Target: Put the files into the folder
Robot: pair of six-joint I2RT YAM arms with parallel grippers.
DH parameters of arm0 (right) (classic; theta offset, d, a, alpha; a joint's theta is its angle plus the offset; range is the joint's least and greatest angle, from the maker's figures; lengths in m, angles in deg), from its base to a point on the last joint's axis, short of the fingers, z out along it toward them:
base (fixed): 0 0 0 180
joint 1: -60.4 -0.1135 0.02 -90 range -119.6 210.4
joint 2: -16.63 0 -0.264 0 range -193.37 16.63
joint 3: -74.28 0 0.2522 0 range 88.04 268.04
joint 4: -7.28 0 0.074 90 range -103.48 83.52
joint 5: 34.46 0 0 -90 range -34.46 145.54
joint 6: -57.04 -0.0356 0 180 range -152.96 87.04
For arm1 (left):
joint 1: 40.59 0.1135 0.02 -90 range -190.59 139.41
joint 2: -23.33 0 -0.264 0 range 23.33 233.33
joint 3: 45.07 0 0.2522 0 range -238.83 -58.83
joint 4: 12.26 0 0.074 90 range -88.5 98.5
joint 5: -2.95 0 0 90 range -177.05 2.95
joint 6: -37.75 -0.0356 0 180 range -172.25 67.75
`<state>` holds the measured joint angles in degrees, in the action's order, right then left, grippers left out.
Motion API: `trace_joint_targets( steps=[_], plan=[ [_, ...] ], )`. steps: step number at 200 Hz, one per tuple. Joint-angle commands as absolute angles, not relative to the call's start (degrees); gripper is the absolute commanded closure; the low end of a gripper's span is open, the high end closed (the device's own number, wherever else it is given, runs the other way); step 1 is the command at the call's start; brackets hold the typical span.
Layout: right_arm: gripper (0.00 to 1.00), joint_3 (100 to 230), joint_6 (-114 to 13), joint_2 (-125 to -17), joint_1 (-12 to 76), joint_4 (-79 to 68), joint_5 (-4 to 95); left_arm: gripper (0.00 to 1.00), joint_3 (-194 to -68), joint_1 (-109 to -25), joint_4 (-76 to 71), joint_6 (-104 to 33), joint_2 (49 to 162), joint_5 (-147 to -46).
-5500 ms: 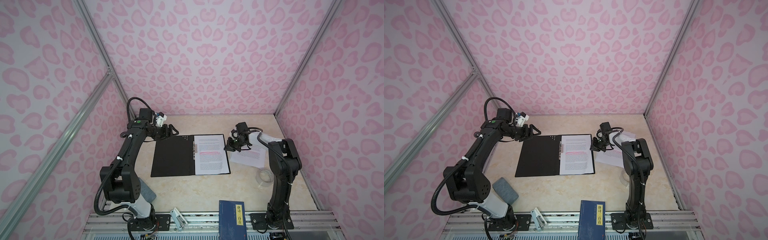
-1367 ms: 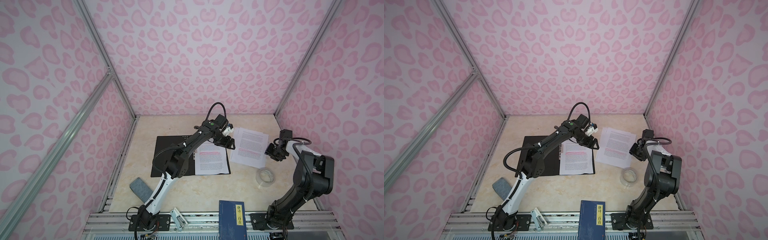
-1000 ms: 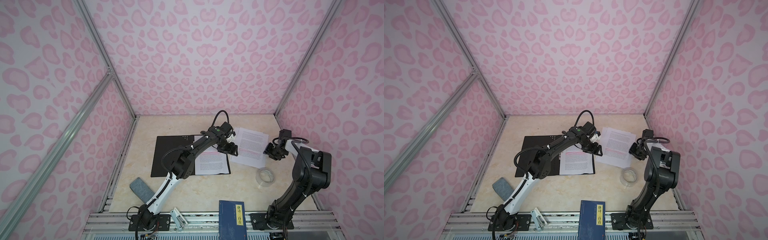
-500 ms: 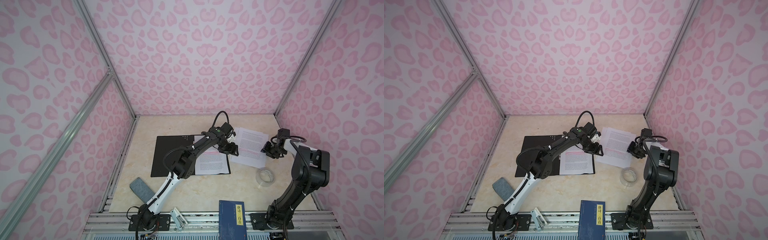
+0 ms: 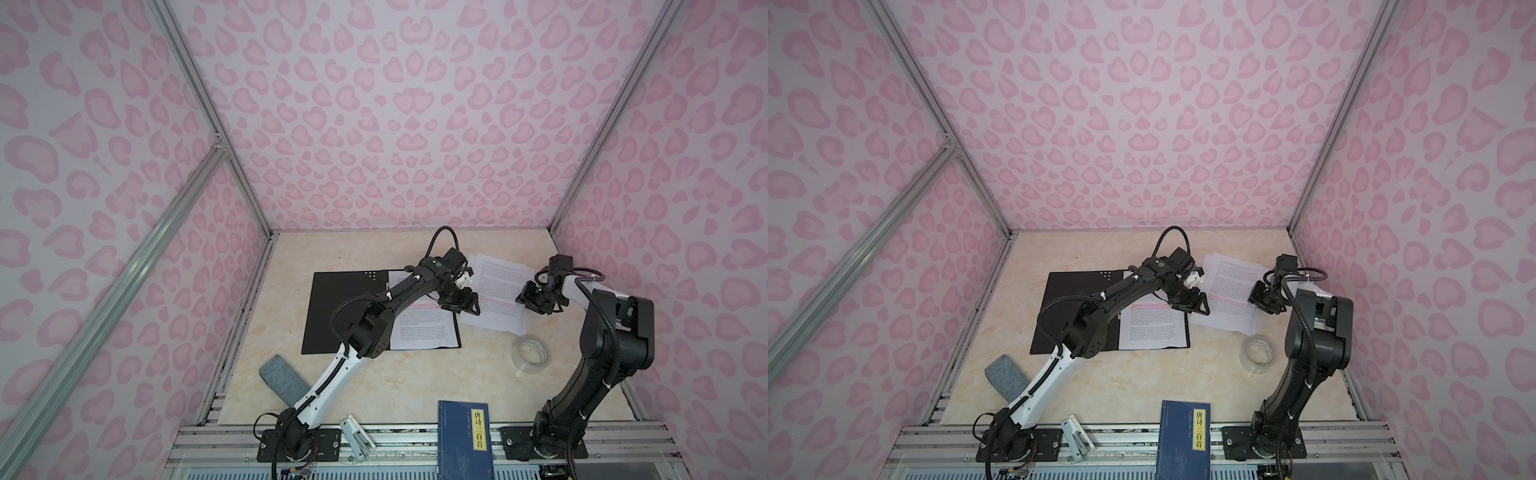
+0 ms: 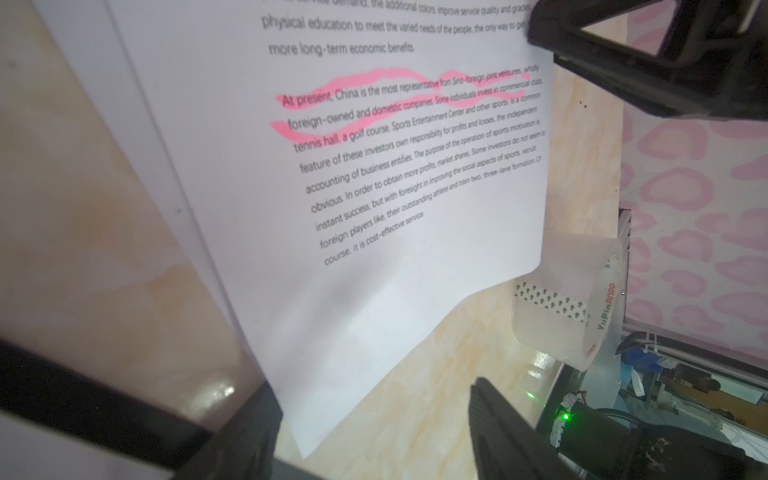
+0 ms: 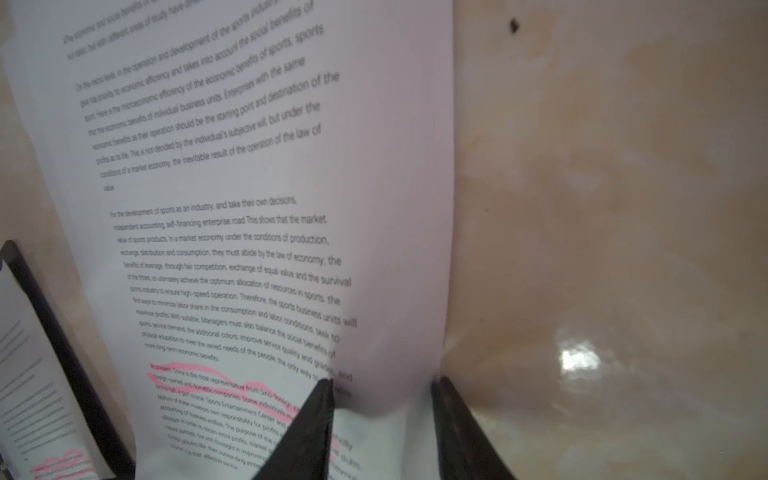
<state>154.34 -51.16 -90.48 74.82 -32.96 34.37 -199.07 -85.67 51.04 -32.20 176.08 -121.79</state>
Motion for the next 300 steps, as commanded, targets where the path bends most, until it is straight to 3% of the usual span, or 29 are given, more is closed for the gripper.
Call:
trace_joint_targets(
  steps=[1, 99, 157, 184, 236, 300],
  plan=[
    [0.58, 154.1, -50.5, -91.2, 74.8, -35.3, 34.9, 0.29, -199.4, -85.8, 51.1, -31.6, 176.0, -122.0],
    [0.58, 154.2, -50.7, -90.7, 74.9, -35.9, 35.6, 0.49, -197.9, -85.8, 49.4, -29.3, 172.9, -124.1],
    [0.59, 153.7, -51.0, -89.5, 74.9, -36.0, 35.1, 0.53, -197.2, -85.8, 49.0, -28.8, 174.2, -121.4],
    [0.59, 153.2, -50.9, -88.7, 74.9, -36.0, 35.0, 0.63, -197.2, -85.8, 48.1, -28.4, 174.6, -122.2],
    [0.59, 152.8, -51.1, -87.4, 74.9, -36.1, 35.0, 0.96, -196.3, -85.7, 47.4, -27.5, 173.7, -123.5],
    [0.57, 152.8, -53.0, -82.7, 74.8, -35.1, 32.8, 0.96, -189.5, -83.1, 48.6, -27.2, 163.8, -119.2]
  ],
)
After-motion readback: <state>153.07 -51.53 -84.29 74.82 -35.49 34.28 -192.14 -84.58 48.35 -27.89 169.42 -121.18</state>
